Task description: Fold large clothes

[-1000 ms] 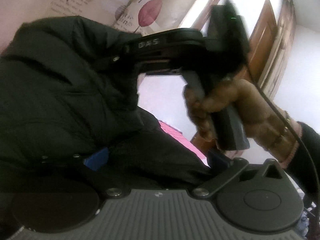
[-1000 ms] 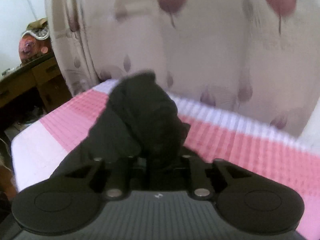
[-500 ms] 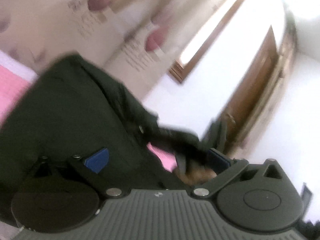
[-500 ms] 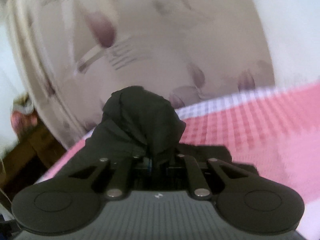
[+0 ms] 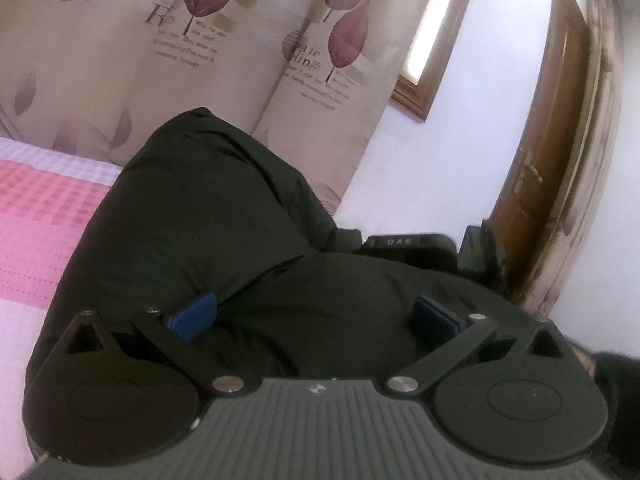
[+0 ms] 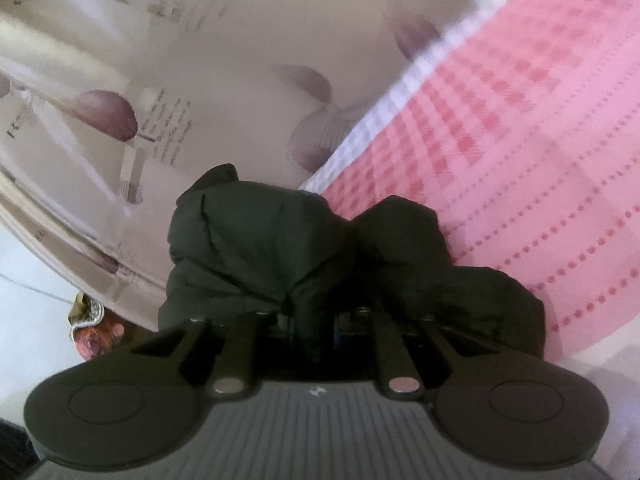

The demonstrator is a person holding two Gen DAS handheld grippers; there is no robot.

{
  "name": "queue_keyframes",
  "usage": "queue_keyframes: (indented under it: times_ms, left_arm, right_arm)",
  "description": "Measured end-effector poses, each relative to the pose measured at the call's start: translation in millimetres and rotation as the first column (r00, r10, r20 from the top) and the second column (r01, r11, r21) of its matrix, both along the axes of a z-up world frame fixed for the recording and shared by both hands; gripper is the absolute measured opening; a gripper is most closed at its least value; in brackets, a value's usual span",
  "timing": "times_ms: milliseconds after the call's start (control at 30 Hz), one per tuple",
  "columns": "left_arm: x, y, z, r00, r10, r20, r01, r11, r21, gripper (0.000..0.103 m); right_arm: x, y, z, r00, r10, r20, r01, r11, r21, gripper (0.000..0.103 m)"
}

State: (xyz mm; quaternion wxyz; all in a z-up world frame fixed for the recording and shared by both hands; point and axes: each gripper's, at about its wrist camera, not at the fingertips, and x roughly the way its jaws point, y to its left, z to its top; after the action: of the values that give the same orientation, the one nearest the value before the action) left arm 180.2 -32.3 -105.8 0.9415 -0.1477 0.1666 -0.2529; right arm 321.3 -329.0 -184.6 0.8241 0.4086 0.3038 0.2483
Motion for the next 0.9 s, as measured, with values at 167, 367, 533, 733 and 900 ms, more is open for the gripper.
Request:
queue_keyframes:
  times_ms: [167, 367, 533, 733, 900]
  left_arm:
    - [-2, -3, -1, 1.000, 0.002, -0.002, -0.002, 0.999, 0.048, 0.103]
    - [-5, -3, 0, 1.000, 0.009, 0.009, -0.009, 0.999, 0.054, 0.103]
    - [-9, -6, -2, 0.999, 0.024, 0.025, -0.026, 0.998, 0.064, 0.103]
    - [-13, -4, -4, 0.999, 0.020, 0.046, -0.023, 0.998, 0.064, 0.103]
    - [-12, 7, -5, 0.998, 0.041, 0.048, -0.042, 0.999, 0.006, 0.103]
  right_arm:
    - [-14, -8, 37, 0.997, 0.022, 0.071, -0.017, 0.997, -0.081, 0.022]
    - [-80, -45, 89, 0.994, -0.037, 0.103, 0.059, 0.975, -0.216, 0.094]
    - [-95, -47, 63, 0.996, -0.006, -0.095, -0.016, 0.973, -0.230, 0.094]
    - [-69, -7, 54, 0.996, 0.030, -0.090, -0.046, 0.982, -0.181, 0.094]
    - [-50, 50, 67, 0.988, 0.147, 0.039, -0.132, 0.956, -0.261, 0.052]
